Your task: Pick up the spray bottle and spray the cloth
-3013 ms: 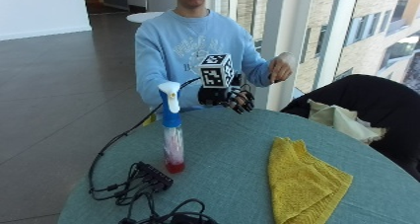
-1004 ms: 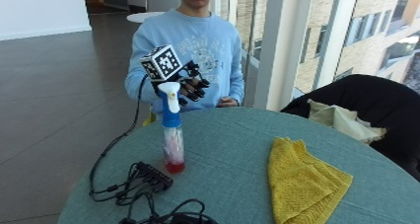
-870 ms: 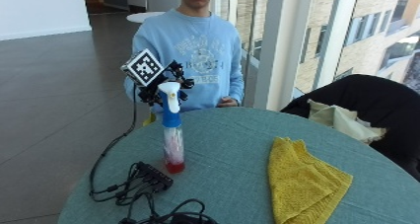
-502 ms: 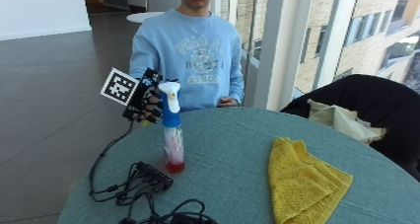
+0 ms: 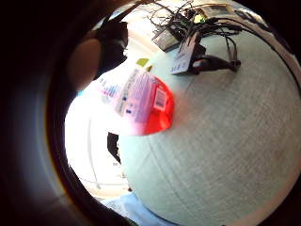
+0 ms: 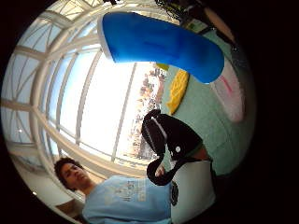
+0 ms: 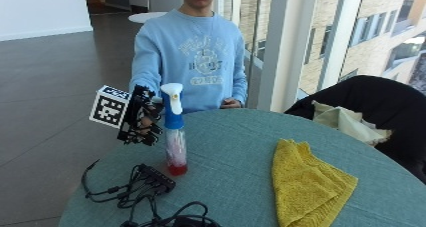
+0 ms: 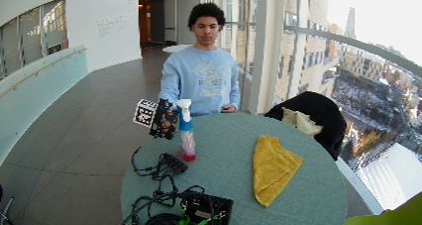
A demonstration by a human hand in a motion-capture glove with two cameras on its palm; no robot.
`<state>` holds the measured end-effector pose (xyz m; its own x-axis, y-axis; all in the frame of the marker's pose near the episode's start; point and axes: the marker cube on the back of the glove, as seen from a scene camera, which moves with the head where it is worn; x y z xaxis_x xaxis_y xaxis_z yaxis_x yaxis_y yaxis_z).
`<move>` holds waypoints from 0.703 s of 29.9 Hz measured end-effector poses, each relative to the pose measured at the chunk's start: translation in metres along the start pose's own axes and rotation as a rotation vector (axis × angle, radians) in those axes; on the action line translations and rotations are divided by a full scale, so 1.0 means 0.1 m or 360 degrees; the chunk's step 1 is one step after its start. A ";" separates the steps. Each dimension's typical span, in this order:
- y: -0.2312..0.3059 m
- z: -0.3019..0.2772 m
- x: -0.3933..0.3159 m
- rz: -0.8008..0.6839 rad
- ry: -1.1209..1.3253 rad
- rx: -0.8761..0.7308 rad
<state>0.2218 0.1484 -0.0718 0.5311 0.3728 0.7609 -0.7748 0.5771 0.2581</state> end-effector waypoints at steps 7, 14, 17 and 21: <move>-0.22 0.18 0.02 0.0055 -0.0141 -0.0047; -0.38 0.38 -0.04 0.0049 -0.0189 -0.0029; -0.40 0.42 -0.05 0.0040 -0.0158 0.0064; -0.40 0.43 -0.04 0.0032 -0.0094 0.0176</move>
<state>0.2367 0.0927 -0.0595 0.4966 0.3381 0.7994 -0.8199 0.4851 0.3042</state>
